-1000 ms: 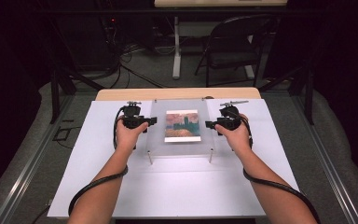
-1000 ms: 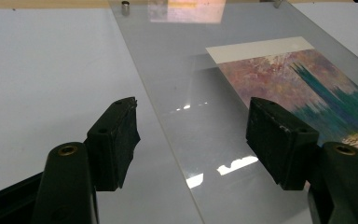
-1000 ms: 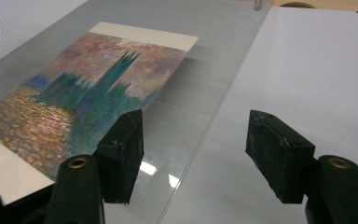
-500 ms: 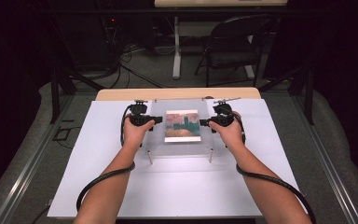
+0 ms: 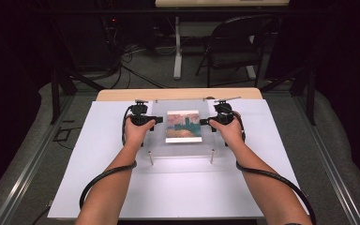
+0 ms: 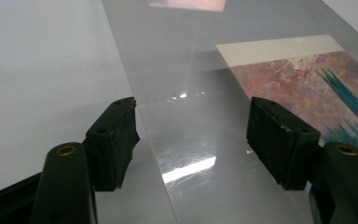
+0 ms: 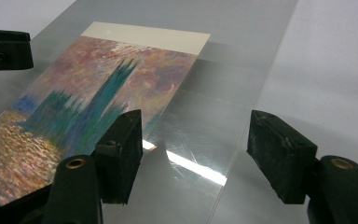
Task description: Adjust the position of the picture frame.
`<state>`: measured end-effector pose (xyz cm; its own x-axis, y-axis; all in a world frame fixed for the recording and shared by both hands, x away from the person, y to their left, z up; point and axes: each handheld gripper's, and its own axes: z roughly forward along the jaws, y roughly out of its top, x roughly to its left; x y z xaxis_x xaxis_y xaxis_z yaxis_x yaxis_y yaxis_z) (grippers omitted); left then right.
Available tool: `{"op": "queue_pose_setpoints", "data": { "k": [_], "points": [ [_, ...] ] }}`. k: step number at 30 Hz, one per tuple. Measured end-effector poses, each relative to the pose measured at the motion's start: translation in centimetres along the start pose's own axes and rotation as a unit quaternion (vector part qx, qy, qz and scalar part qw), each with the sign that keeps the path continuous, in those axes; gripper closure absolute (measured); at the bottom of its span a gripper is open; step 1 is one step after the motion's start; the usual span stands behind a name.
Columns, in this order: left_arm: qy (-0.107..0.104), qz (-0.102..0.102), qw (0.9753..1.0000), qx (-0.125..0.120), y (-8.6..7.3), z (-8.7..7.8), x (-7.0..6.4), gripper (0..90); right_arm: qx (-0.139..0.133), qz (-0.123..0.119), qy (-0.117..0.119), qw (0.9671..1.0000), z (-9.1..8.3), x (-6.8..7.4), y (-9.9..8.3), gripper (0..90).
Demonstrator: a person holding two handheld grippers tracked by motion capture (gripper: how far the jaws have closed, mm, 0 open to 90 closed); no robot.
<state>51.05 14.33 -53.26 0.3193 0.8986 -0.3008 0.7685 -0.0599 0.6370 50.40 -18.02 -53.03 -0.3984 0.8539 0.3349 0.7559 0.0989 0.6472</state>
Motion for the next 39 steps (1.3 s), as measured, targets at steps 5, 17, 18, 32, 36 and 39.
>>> {"op": "queue_pose_setpoints", "data": {
  "k": [5, 17, 18, 32, 36, 39],
  "points": [
    [-0.003, -0.003, 1.0000, 0.005, 0.1, 0.2, -0.1, 32.3, 0.003, 0.014, 0.007, 0.9999, 0.3, -0.4, 0.1, 34.0],
    [-0.026, -0.031, 0.9992, 0.005, 0.3, 1.0, 0.7, 28.1, 0.000, 0.030, 0.009, 0.9995, 1.1, -0.8, 0.6, 31.8],
    [-0.026, -0.029, 0.9992, 0.006, 0.3, 1.0, 0.7, 28.1, 0.000, 0.031, 0.010, 0.9995, 1.2, -0.9, 0.6, 31.7],
    [-0.039, -0.040, 0.9983, 0.016, 0.3, 0.8, 0.9, 28.1, 0.004, 0.036, 0.021, 0.9991, 1.1, -1.2, 0.6, 31.5],
    [-0.038, -0.039, 0.9984, 0.015, 0.2, 0.8, 0.9, 28.0, 0.009, 0.047, 0.030, 0.9984, 1.2, -1.3, 0.5, 31.9],
    [-0.038, -0.038, 0.9984, 0.016, 0.2, 0.8, 0.8, 27.3, 0.009, 0.046, 0.030, 0.9984, 1.2, -1.2, 0.5, 31.4]
  ]
}}
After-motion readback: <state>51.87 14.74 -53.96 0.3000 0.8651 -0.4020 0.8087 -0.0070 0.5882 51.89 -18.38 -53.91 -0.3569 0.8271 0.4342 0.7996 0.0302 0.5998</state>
